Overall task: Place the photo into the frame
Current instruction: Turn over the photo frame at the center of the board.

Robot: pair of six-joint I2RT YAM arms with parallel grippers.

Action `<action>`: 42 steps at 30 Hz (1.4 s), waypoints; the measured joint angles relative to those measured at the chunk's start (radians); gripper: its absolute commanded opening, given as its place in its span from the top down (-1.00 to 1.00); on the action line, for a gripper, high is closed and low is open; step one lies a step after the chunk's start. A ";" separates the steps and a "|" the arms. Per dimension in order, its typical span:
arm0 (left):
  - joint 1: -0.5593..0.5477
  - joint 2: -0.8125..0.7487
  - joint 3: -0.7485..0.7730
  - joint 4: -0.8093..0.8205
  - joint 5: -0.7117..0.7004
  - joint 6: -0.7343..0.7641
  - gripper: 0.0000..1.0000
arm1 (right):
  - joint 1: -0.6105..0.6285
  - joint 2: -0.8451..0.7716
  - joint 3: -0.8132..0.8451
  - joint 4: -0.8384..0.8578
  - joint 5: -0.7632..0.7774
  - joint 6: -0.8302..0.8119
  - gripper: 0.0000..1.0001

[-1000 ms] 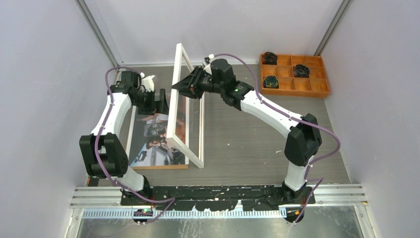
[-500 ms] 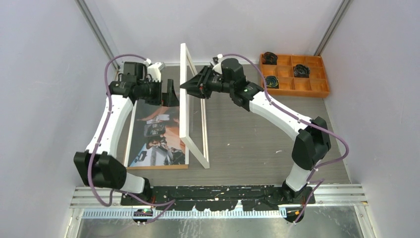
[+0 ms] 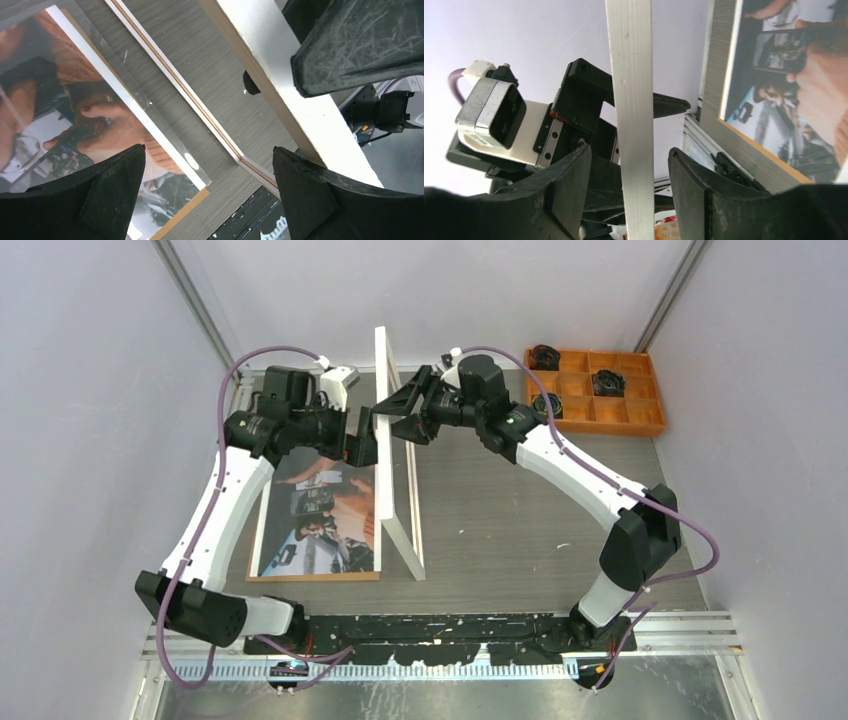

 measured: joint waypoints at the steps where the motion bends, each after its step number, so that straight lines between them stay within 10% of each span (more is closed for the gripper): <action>1: -0.010 0.003 0.000 -0.003 -0.005 0.000 -0.99 | 0.000 -0.001 0.007 -0.021 0.002 -0.011 -0.29; 20: -0.203 0.072 0.068 -0.013 -0.125 -0.001 -0.99 | 0.000 0.034 0.382 -0.730 0.271 -0.416 -0.21; 42: -0.206 0.219 -0.178 0.071 -0.377 0.135 -1.00 | -0.005 -0.011 0.414 -1.114 0.658 -0.683 -0.08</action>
